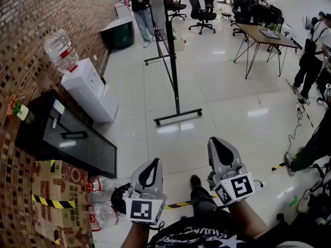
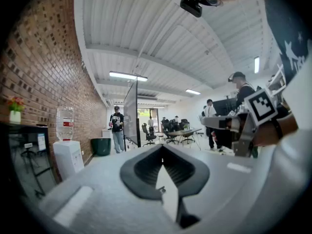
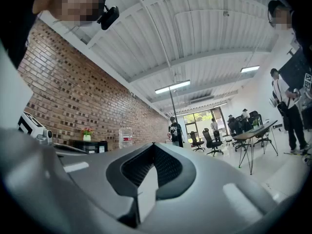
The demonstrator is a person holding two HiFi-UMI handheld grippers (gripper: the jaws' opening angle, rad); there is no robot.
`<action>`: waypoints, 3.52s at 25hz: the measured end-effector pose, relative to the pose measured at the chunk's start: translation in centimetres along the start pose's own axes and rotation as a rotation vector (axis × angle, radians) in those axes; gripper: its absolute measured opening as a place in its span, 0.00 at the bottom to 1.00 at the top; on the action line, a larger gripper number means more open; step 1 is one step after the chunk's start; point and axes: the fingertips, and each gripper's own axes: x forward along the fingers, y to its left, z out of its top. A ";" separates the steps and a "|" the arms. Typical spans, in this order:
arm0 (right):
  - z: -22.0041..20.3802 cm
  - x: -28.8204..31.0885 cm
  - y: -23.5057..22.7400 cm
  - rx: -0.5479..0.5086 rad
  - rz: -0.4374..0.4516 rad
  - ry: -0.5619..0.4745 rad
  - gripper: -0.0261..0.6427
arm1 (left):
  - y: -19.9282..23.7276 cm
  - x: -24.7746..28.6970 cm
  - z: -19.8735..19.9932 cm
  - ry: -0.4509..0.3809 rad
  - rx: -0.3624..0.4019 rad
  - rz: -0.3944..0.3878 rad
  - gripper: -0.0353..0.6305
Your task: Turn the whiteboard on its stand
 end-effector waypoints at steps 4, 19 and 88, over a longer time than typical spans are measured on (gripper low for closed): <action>-1.3 4.6 -4.5 0.013 -0.019 0.034 0.05 | 0.3 6.1 -0.3 0.013 0.023 -0.009 0.06; -1.4 18.1 -15.0 0.019 0.060 0.068 0.05 | 3.2 23.0 2.6 0.022 0.047 0.049 0.06; -11.8 62.4 -21.2 -0.186 -0.203 0.156 0.23 | 29.1 56.6 0.4 0.022 -0.043 -0.048 0.06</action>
